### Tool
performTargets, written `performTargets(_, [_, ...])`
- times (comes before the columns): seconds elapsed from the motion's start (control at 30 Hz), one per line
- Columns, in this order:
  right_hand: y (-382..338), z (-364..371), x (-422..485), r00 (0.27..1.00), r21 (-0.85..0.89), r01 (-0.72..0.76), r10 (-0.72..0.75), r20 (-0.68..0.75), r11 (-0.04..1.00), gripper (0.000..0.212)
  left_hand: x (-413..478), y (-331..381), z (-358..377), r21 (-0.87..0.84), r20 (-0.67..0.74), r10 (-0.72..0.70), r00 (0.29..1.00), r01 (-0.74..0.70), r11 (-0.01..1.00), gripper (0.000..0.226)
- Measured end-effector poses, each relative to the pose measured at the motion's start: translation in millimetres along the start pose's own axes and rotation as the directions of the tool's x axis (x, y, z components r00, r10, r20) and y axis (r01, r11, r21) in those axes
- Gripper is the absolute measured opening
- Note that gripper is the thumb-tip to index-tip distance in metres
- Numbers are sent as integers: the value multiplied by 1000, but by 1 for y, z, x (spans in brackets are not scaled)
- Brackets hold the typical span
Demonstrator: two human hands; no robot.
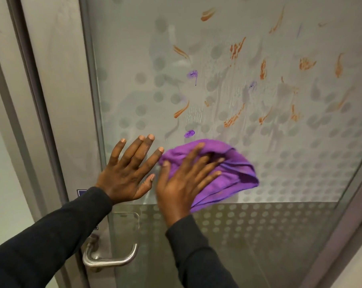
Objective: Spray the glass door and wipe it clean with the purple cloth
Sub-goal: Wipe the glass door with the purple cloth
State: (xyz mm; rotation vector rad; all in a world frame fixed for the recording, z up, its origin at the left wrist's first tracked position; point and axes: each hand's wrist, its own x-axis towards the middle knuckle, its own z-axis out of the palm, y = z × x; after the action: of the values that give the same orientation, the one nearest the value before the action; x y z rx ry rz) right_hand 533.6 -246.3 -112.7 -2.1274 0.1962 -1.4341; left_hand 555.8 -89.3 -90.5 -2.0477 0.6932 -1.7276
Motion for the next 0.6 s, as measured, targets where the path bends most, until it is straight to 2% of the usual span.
performTargets(0.07, [-8, 6, -5, 997, -40, 80, -79, 21, 996, 85, 0, -1, -1, -6, 1, 6, 1000, -6, 1000, 77])
performTargets(0.17, [-6, -1, 46, 987, -75, 128, -134, -84, 989, 79, 0, 0, -1, 9, 9, -7, 1000, 7, 1000, 78])
performTargets(0.27, [0, -14, 114, 974, -92, 78, -96, -208, 993, 76, -1, 0, 0, 16, 21, -3, 1000, 3, 1000, 77])
performTargets(0.33, [1, -19, 135, 970, -76, 41, -58, -238, 996, 76, 0, -2, 0, 23, 29, 3, 1000, -4, 1000, 77])
performTargets(0.4, [4, -17, 114, 973, -68, 79, -92, -211, 995, 75, -2, -1, -1, 30, 38, -1, 999, 0, 1000, 77])
performTargets(0.47, [17, -11, 65, 975, -76, 196, -203, -95, 978, 75, -4, 0, -3, 29, 38, 7, 999, -9, 1000, 77])
performTargets(0.57, [50, -6, 14, 940, -92, 340, -334, 74, 936, 81, -4, -1, -1, 2, 54, -11, 998, 11, 1000, 76])
performTargets(0.6, [55, -11, 20, 937, -96, 349, -345, 62, 932, 82, 2, -5, -2, 21, 31, -8, 999, 7, 1000, 76])
